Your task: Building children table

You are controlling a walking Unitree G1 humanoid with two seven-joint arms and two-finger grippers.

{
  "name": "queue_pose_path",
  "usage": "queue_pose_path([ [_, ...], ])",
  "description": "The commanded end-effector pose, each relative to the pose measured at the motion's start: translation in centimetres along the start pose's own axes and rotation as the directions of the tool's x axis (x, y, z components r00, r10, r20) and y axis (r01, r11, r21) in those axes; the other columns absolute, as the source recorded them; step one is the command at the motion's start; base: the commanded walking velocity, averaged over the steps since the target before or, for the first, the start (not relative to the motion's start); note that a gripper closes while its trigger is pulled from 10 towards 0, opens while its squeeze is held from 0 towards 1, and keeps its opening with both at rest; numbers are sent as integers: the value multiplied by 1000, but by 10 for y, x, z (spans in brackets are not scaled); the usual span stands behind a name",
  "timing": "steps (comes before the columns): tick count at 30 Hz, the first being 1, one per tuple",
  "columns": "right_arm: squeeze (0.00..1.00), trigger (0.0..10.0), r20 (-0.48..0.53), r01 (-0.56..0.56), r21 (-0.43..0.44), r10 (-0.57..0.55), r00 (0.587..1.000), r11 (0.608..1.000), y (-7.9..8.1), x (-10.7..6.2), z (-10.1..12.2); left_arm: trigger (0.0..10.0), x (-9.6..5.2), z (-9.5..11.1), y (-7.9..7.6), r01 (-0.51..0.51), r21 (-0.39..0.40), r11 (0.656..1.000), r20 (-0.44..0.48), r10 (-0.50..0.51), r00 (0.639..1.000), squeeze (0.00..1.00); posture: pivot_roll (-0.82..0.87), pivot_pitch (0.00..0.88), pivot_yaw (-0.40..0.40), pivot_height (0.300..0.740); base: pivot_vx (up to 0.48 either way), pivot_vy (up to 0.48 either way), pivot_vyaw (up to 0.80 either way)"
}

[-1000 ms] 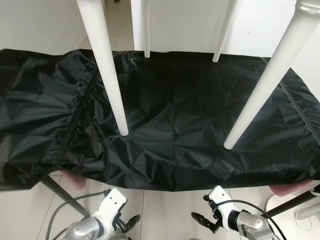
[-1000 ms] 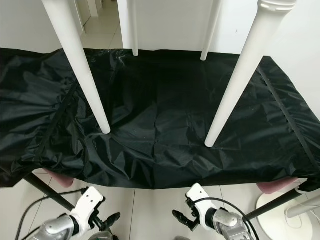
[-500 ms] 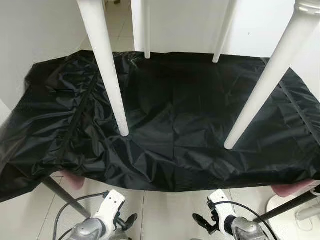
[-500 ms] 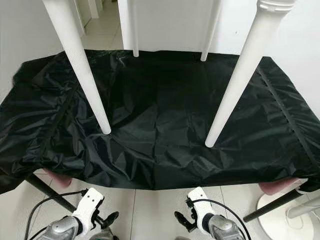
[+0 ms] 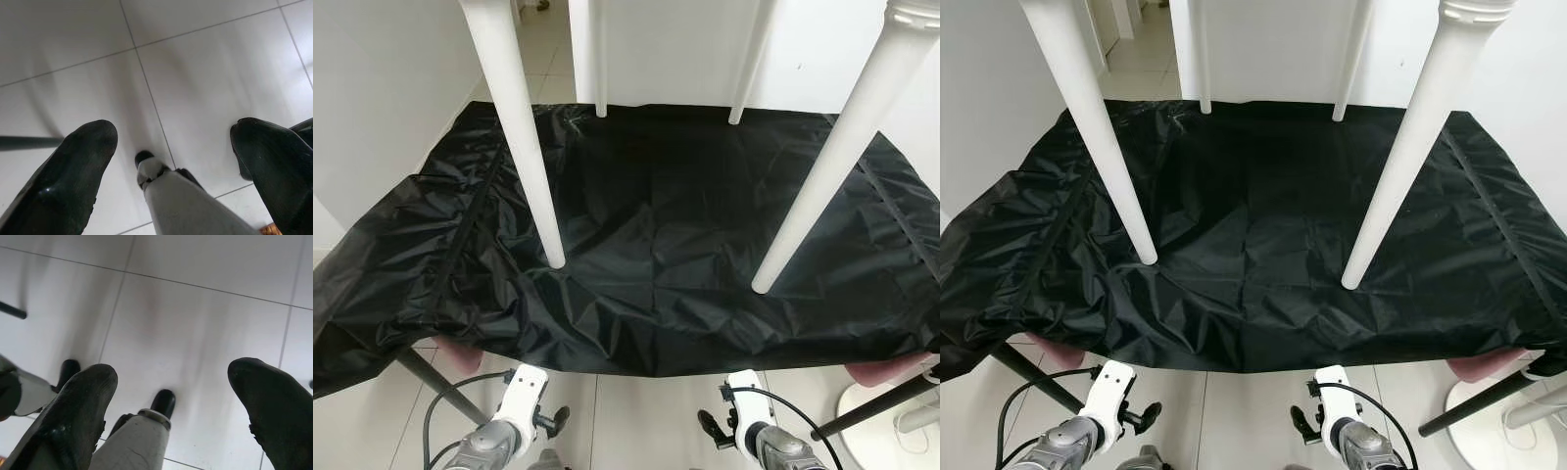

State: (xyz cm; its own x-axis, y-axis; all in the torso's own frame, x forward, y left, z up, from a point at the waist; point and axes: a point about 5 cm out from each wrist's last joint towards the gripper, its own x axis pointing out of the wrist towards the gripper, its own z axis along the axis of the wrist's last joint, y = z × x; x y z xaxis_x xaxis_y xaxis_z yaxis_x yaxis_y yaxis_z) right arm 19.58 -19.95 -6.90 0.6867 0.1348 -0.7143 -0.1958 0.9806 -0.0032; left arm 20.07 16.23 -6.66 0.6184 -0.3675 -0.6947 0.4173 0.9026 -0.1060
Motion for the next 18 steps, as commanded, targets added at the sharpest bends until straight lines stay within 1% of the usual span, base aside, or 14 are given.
queue_pose_path([
  [1,0,10000,-31,22,21,-22,999,1000,2,0,-5,10000,-1,-11,2,-88,1,996,-64,88,994,0,22,5,41,740,0,0,0],
  [3,0,10000,-31,22,21,-22,999,1000,2,0,-5,10000,-1,-11,2,-88,1,996,-64,88,994,0,22,5,41,740,0,0,0],
  [7,0,10000,-78,68,28,-66,995,997,2,-3,-16,10000,-8,-34,4,-158,-25,987,-169,152,974,0,21,0,45,740,0,0,0],
  [9,0,10000,-101,83,25,-80,992,996,2,-4,-21,10000,-11,-41,5,-184,-36,982,-195,174,965,0,21,0,45,740,0,0,0],
  [12,0,10000,-109,90,20,-88,990,996,2,-4,-23,10000,-12,-42,5,-193,-40,980,-204,181,962,0,28,0,42,740,0,0,0],
  [16,0,10000,-127,115,38,-109,986,993,2,-6,-27,10000,-12,-43,6,-222,-74,972,-202,204,958,0,37,0,41,740,0,0,0],
  [18,0,10000,-135,126,42,-119,984,991,2,-6,-30,10000,-11,-41,7,-236,-87,968,-192,216,957,0,41,0,41,740,0,0,0],
])
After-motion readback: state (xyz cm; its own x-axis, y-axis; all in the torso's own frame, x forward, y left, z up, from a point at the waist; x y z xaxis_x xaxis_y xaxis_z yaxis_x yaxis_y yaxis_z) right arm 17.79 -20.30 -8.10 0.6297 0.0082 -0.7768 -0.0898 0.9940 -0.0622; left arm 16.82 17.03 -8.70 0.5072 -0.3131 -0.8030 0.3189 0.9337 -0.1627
